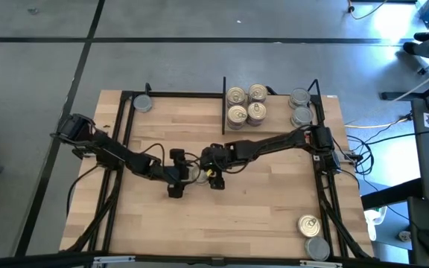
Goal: Stack canned seafood by type on shelf
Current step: Put the blue tuna can on the shelf
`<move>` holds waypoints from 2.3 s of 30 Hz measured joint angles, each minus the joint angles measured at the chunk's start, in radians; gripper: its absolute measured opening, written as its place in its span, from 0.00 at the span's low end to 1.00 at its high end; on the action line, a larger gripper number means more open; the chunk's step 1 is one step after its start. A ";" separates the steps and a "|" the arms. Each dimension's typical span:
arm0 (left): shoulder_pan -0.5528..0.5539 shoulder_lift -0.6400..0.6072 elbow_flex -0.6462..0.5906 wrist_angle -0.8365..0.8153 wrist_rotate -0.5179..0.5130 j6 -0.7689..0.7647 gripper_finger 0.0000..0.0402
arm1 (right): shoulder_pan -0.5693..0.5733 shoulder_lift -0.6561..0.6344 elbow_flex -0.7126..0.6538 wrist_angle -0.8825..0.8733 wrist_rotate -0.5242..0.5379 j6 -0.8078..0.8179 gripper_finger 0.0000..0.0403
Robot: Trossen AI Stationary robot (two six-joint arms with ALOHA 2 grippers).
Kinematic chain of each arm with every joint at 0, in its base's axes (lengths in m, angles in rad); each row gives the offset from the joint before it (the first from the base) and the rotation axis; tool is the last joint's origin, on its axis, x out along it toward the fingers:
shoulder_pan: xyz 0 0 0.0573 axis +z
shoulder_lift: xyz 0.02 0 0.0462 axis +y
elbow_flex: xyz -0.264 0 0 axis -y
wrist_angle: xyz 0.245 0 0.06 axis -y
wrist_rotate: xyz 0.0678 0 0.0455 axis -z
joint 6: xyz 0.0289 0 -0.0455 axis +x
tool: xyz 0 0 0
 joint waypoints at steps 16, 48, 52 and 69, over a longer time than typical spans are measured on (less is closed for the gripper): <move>-0.005 -0.111 0.001 -0.061 -0.020 -0.188 0.76 | 0.001 -0.002 -0.042 -0.101 0.012 -0.017 0.85; -0.036 -0.072 -0.090 -0.006 -0.079 -0.328 0.76 | 0.002 0.000 -0.181 0.230 0.034 -0.054 0.85; -0.055 -0.073 -0.092 -0.012 -0.100 -0.328 0.76 | 0.014 0.002 -0.181 0.244 -0.003 -0.037 0.85; -0.169 -0.079 -0.169 0.090 -0.209 -0.401 0.76 | 0.107 0.056 -0.180 0.316 0.218 -0.052 0.85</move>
